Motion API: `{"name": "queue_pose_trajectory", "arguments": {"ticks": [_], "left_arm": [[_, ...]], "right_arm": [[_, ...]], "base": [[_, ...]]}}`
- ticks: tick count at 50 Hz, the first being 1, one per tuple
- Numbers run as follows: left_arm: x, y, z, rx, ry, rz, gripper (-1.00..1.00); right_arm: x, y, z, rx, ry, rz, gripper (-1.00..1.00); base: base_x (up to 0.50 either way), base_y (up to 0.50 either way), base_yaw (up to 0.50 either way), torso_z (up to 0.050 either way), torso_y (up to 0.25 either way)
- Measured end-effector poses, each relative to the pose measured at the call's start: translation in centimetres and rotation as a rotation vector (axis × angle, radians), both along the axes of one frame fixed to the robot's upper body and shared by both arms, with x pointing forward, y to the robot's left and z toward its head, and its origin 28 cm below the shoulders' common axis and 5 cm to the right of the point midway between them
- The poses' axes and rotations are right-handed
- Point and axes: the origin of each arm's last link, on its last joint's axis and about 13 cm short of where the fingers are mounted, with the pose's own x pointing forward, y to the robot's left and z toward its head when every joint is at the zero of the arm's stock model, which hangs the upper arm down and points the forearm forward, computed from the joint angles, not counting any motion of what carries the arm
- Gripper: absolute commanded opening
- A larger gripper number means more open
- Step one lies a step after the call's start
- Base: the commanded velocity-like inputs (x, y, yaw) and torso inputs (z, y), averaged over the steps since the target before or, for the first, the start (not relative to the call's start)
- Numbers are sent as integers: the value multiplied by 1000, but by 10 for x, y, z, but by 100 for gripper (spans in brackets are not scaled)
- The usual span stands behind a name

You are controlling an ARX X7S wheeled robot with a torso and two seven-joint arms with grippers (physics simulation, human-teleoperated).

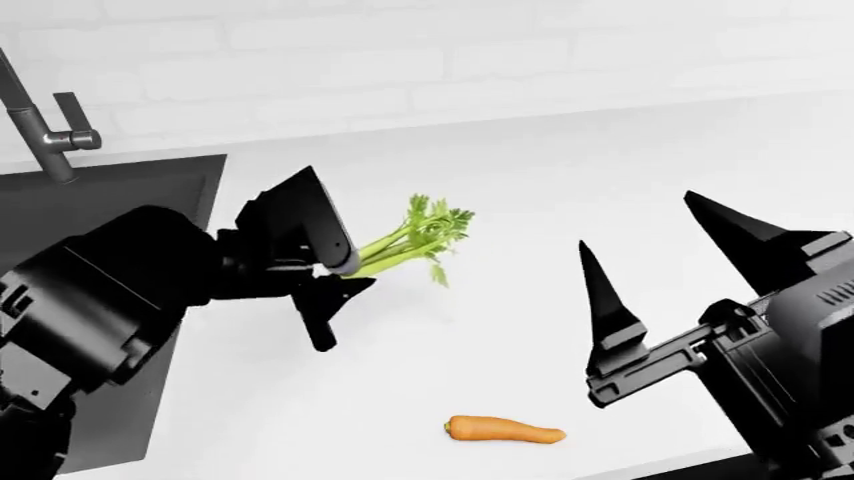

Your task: Pick the celery, carrot from the counter and place them in the cabinet. Then close the cabinet.

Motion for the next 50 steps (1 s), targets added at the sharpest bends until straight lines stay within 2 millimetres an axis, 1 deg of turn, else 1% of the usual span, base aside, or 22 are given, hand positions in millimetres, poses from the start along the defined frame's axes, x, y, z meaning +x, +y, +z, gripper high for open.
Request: {"name": "queue_pose_trajectory", "arguments": {"ticks": [9, 23, 29, 37, 45, 50], "left_arm": [[-10, 4, 9, -21, -40, 54, -100], [-19, 6, 17, -28, -67, 84, -100], [-20, 6, 17, -28, -71, 90, -100], [-19, 5, 17, -23, -73, 95, -100], [-19, 5, 17, -17, -73, 96, -100], [-19, 5, 17, -12, -73, 98, -100]], "right_arm": [[-3, -9, 13, -50, 45, 144, 100], [3, -14, 24, -63, 77, 185, 100], [10, -20, 31, -100, 76, 220, 100], [23, -32, 39, -240, 128, 276, 100], [34, -39, 49, -414, 208, 357, 100], [39, -42, 55, -469, 256, 421, 100]], "base": [[0, 0, 0, 0, 0], [0, 0, 0, 0, 0], [0, 0, 0, 0, 0], [0, 0, 0, 0, 0], [0, 0, 0, 0, 0], [0, 0, 0, 0, 0]]}}
